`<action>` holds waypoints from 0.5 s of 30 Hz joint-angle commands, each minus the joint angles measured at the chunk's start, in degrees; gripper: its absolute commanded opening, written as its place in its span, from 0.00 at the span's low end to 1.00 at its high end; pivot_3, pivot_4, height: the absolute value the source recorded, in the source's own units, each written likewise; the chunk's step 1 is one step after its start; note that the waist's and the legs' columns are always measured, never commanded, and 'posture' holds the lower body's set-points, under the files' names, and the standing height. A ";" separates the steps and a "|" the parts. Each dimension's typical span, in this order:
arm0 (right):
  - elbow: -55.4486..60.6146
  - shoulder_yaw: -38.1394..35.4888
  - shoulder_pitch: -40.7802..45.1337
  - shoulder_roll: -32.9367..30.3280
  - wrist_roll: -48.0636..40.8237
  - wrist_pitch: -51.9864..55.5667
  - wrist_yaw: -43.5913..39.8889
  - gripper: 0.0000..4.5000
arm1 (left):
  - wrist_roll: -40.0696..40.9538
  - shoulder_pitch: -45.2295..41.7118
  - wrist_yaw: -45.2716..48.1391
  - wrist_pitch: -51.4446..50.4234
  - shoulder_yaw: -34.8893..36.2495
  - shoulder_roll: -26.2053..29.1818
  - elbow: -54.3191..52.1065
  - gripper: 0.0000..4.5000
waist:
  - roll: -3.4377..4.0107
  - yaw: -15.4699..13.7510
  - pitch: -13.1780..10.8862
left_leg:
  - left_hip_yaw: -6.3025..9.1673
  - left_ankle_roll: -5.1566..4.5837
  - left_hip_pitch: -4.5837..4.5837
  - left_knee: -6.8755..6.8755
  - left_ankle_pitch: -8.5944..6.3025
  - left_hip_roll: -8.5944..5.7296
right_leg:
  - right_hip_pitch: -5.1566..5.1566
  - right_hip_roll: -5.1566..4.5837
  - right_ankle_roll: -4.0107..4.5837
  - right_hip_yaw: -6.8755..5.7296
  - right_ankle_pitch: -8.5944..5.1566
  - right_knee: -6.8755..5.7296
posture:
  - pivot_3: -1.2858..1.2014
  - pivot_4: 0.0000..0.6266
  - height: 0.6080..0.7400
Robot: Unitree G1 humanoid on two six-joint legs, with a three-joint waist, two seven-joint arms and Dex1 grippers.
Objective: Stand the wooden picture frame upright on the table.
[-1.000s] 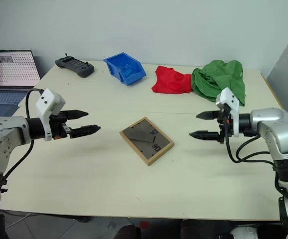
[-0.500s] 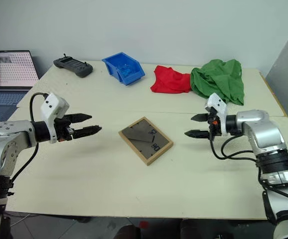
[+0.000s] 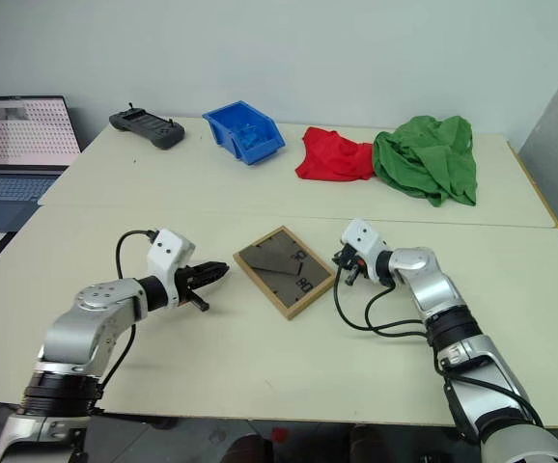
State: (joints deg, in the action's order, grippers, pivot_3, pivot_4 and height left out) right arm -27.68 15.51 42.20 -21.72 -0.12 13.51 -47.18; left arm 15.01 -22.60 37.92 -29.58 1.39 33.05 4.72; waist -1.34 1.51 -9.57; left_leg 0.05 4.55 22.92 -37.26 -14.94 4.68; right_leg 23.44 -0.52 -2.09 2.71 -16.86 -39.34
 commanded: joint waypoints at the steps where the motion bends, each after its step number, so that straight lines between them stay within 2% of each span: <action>1: 7.78 0.95 -1.83 -0.44 -0.06 1.42 -2.27 0.02 | -3.44 -3.81 -0.83 5.36 -2.15 -1.89 5.49 0.02 | 0.00 0.10 0.00 | 0.01 0.00 -0.01 -0.02 0.00 0.00 | 0.00 0.01 0.00 0.00 0.00 -0.03 | 0.52 0.24 1.00; 10: 24.33 1.85 -8.41 -1.97 -2.81 11.13 -6.20 0.02 | -4.84 -6.45 1.60 6.87 -6.31 -6.42 5.98 0.02 | 0.00 0.12 0.01 | 0.04 0.00 -0.02 -0.03 0.00 0.00 | 0.00 0.02 0.00 0.00 0.00 -0.10 | 0.52 0.24 1.00; 15: 27.89 1.24 -9.76 -3.87 -2.53 14.01 -6.49 0.02 | -5.18 -6.23 2.69 6.32 -6.93 -6.51 5.40 0.02 | 0.00 0.13 0.01 | 0.05 -0.01 -0.02 -0.06 0.00 -0.01 | -0.01 0.03 0.00 -0.01 0.00 -0.12 | 0.52 0.24 1.00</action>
State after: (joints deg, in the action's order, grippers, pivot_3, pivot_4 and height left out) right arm -2.71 17.24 32.26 -25.08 -2.07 27.01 -53.60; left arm 9.88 -27.93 39.53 -23.51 -4.83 26.77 12.31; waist -1.34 1.63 -9.56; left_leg 0.10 4.54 22.90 -37.32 -14.94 4.67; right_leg 23.43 -0.49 -2.09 2.70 -16.87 -39.45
